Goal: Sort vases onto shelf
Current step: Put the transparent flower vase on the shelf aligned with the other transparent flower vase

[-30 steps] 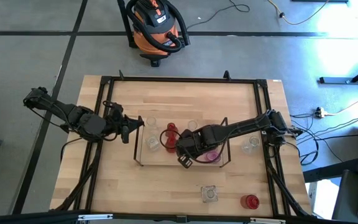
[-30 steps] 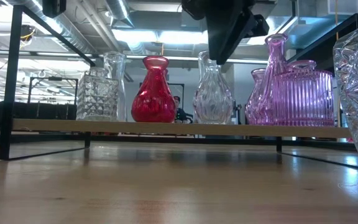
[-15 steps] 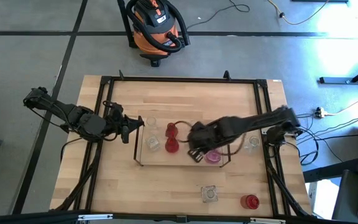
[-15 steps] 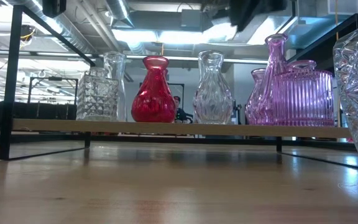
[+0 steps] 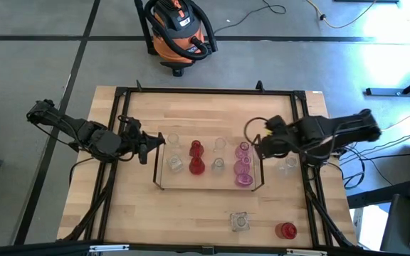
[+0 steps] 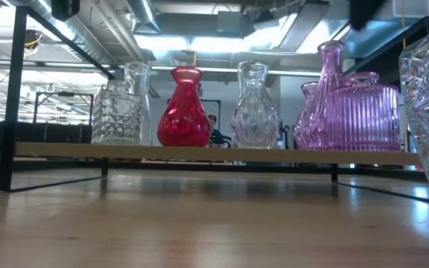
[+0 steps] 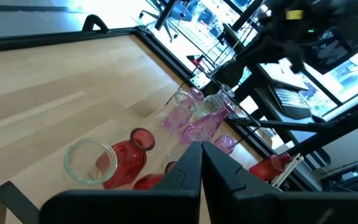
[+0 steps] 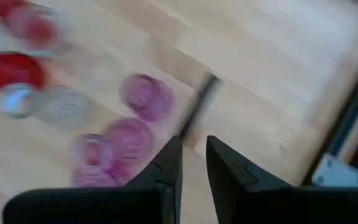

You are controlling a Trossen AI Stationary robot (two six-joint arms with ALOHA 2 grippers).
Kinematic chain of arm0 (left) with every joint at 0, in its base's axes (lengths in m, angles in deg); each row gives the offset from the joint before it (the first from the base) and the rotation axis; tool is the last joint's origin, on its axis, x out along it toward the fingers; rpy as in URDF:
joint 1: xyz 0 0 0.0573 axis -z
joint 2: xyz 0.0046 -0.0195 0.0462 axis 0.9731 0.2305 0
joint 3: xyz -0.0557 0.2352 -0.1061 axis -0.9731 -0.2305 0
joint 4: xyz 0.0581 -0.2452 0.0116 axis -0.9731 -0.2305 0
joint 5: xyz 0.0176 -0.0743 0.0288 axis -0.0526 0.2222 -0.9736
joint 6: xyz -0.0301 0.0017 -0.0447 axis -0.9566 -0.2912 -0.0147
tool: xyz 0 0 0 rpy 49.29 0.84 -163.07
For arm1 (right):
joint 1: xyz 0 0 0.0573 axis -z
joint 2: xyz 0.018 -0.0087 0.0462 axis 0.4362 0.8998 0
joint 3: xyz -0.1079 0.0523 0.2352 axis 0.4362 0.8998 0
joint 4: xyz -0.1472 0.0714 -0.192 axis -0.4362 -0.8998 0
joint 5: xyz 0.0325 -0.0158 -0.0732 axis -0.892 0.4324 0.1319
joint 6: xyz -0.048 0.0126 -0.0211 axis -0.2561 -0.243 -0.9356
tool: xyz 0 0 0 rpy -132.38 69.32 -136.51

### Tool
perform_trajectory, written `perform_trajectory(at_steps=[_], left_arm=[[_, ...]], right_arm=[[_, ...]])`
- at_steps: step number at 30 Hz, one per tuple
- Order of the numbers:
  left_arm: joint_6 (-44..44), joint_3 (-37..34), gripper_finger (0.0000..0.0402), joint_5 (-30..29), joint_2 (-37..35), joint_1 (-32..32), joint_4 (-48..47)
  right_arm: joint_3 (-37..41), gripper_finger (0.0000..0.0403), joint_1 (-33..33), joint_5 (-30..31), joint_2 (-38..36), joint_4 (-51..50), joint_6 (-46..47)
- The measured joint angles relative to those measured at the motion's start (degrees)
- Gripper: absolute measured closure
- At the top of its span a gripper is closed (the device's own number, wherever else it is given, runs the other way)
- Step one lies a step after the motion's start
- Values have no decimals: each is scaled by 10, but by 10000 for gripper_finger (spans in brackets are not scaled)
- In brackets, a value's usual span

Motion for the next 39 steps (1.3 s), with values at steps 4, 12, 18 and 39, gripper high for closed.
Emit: perform_trajectory(at_steps=[4,12,18,39], left_arm=[[0,0,401,5,0,0,0],[-6,0,401,5,0,0,0],[-6,0,401,4,0,0,5],[-7,0,401,-36,0,-3,13]], right_arm=[[140,343,0,-43,-86,3,71],[298,299,0,-126,-214,33,141],[312,275,0,-151,-250,-1,153],[405,272,0,-219,-259,68,181]])
